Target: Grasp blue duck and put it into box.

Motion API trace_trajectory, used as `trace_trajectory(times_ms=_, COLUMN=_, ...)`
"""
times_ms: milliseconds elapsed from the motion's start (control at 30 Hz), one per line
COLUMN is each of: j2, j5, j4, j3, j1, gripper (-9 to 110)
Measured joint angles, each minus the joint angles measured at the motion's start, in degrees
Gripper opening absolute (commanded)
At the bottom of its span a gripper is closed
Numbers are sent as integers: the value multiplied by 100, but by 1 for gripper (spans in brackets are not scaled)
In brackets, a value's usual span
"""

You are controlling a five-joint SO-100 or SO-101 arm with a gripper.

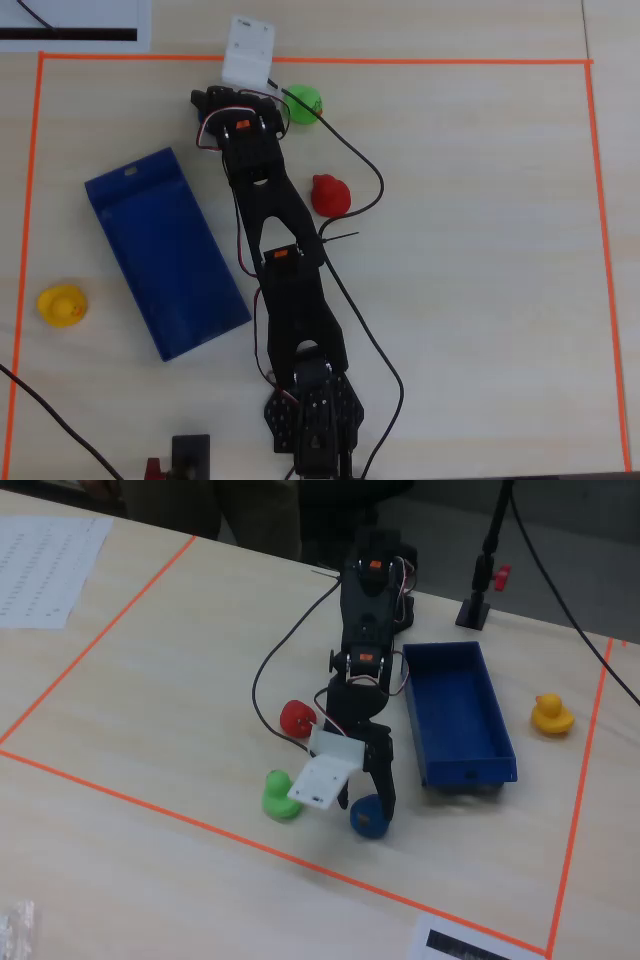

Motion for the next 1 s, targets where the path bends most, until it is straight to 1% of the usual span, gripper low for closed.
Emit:
trace_trajectory(times_ms=67, j2=-141, j5=53, j4=-105, j3=9, j1=-26, gripper=29)
trace_trajectory(times_ms=100, j2=-185, j5=70, j4=-141, j3=9, j1=-35, gripper=25)
trace_trajectory(times_ms=167, j2=-272, j5=79, j4=-176, j3=9, j1=-35, gripper=3)
trace_trajectory(times_ms=200, j2=-316, j5=79, j4=-193, j3=9, j1=-35, gripper=0)
trace_trajectory(times_ms=333, j2=-352, j5=176, j4=-255, j3=-62, j1=-62, gripper=0)
trace_trajectory(times_ms=433, j2=-352, j5=475, j4=105, j3=-308, j1=-70, gripper=0)
trace_trajectory(times_ms=500, j2=-97, j5=844, j4=659, j3=-571, j1=-35, gripper=0)
trace_trajectory(times_ms=600, j2=756, j5=1371, j4=1538, j3=-914, j1=-70, gripper=0)
trace_trajectory(times_ms=733, j2=2232, j5=1978, j4=2979, j3=-967, j1=-571, gripper=0)
trace_trajectory(times_ms=867, j2=3516, j5=2452, j4=4096, j3=-79, j1=-1450, gripper=0)
trace_trajectory(times_ms=1000, j2=3973, j5=2786, j4=4201, j3=1222, j1=-2276, gripper=0)
